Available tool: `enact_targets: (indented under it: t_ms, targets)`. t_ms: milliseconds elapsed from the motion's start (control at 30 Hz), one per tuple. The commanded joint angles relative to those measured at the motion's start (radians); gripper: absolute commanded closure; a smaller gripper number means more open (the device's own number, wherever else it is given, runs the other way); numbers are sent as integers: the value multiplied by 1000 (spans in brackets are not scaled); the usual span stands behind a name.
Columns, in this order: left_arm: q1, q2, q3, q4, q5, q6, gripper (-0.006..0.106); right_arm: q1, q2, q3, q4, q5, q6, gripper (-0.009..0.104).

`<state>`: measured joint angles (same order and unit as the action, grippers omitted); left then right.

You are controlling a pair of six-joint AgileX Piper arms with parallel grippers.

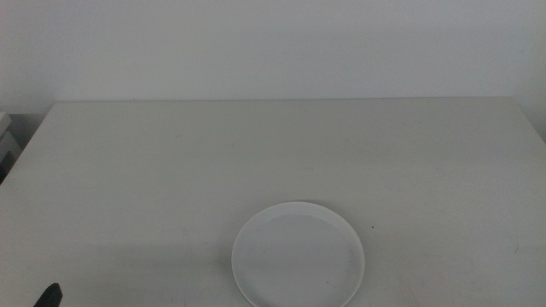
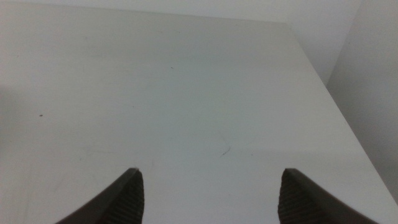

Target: Stack the three bowls on top of each other.

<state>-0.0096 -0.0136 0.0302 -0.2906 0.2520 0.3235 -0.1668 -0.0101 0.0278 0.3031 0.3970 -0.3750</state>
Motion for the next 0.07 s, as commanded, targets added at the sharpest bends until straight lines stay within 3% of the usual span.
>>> enact_targets:
  t_ms: [0, 33]
  targets:
    - [-2, -13, -4, -14, -76, -8, 15, -7, -27, -6, -3, -61, -9, 40]
    - [-2, -13, -4, -14, -76, -8, 15, -7, -27, -6, -3, -61, -9, 40]
